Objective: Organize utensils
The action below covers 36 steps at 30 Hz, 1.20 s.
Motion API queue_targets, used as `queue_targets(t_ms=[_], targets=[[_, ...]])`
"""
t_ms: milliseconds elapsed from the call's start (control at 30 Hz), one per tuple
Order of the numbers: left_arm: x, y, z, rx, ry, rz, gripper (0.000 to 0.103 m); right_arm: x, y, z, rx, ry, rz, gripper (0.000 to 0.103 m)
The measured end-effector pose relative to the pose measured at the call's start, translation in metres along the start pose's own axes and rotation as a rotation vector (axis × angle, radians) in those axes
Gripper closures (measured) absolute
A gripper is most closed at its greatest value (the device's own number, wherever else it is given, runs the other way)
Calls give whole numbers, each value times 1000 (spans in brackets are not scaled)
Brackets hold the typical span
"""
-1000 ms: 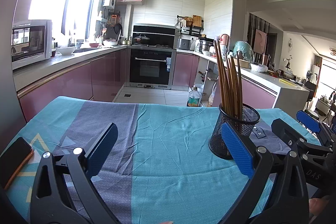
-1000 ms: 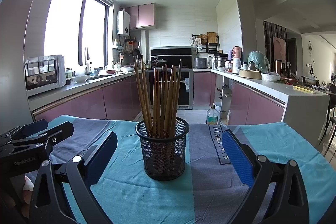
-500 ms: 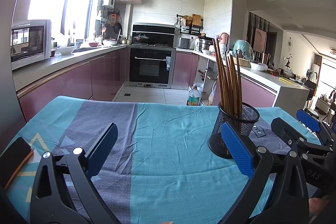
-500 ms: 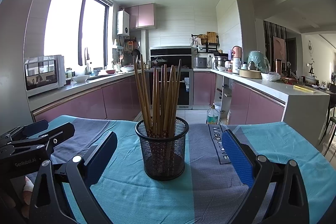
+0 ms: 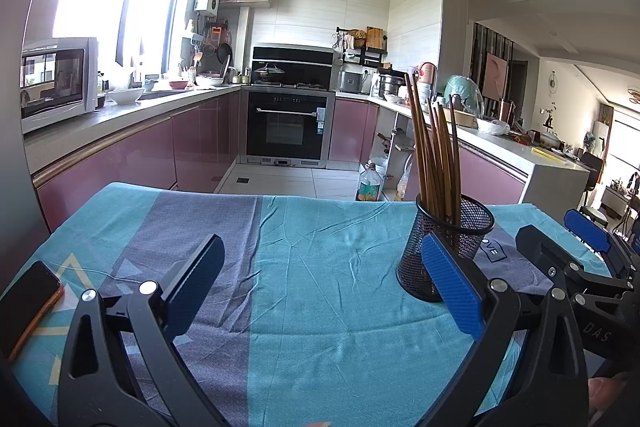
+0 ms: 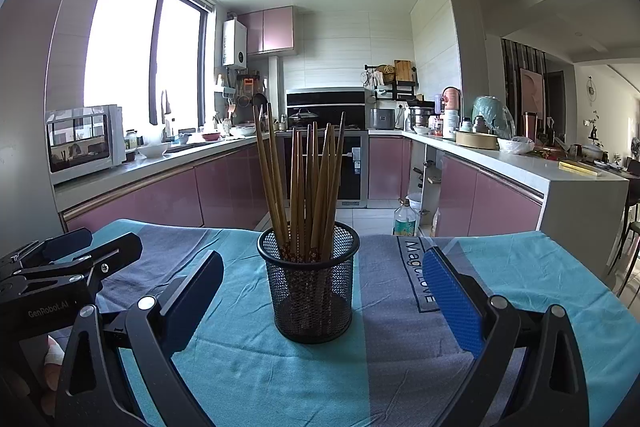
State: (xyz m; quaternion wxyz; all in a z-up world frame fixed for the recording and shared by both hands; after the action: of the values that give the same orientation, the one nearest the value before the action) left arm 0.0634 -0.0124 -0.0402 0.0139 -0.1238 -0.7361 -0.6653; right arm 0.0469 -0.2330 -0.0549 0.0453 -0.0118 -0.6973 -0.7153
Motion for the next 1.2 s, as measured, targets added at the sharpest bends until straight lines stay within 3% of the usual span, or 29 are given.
queue_targets(t_ms=[1200], targets=[[0, -1, -1, -1, -1, 5, 6, 1, 2, -2, -6, 1, 3, 7]])
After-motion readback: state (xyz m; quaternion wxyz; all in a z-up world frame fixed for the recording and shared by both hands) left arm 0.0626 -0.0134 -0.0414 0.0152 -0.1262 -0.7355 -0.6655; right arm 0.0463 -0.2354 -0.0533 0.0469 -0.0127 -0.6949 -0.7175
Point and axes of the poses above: each gripper's, at about its wrist camera, not at the fingertips, and x roughly against the way its jaws point, z to its left, y to its top, the point moved 8 cm from there along -x, roughly the way its jaws point, and after that the axes turned 9 degrees about -z, right-handed, at the moved point
